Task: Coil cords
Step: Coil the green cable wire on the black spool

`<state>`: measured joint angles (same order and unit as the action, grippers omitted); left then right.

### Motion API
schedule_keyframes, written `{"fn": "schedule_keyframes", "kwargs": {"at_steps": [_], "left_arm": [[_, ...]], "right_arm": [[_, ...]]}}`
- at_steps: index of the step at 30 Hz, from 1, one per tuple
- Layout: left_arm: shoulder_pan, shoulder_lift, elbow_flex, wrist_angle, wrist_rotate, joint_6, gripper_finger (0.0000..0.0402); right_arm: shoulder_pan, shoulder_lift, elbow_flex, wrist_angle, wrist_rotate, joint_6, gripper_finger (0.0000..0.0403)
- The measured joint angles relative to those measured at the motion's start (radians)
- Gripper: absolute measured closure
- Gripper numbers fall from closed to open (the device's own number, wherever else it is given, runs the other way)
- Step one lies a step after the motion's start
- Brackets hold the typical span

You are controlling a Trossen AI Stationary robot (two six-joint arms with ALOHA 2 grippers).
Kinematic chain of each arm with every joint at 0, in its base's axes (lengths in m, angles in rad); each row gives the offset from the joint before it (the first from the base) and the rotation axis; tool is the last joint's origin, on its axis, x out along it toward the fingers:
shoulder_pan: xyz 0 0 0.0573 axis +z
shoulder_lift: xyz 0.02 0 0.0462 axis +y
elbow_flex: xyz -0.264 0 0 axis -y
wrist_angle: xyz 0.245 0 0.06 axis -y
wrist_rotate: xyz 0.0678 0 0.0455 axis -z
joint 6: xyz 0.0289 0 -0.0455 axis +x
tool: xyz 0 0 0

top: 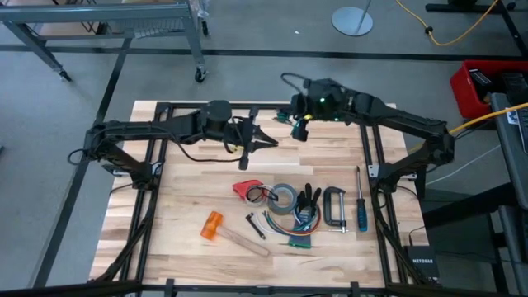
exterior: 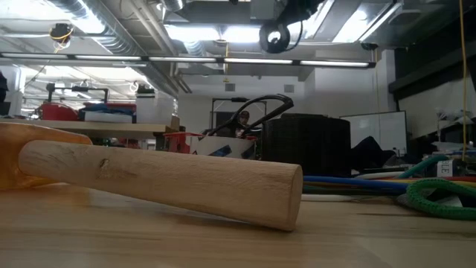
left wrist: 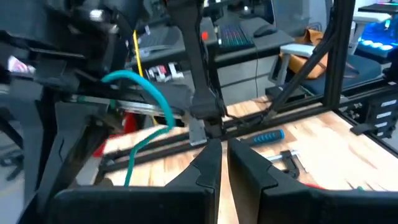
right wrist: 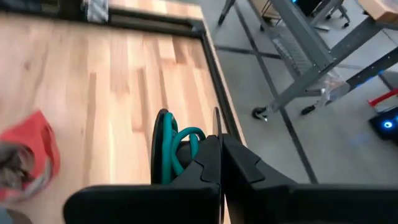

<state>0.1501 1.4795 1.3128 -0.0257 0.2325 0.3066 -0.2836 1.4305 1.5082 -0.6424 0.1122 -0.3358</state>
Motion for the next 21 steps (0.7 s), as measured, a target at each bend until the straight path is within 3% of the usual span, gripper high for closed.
{"fn": "schedule_keyframes", "kwargs": {"at_steps": [6, 14, 21], "left_arm": [[0.001, 0.035, 0.0, 0.01, -0.019, -0.031, 0.0382], [0.001, 0.035, 0.0, 0.006, -0.109, -0.015, 0.0377], [0.001, 0.036, 0.0, -0.025, -0.192, -0.066, 0.0297]], "right_arm": [[0.032, 0.045, -0.001, -0.019, 0.143, -0.065, 0.0402], [0.035, 0.061, -0.001, -0.078, 0.15, -0.065, 0.0402], [0.035, 0.061, -0.001, -0.067, 0.15, -0.066, 0.0402]]}}
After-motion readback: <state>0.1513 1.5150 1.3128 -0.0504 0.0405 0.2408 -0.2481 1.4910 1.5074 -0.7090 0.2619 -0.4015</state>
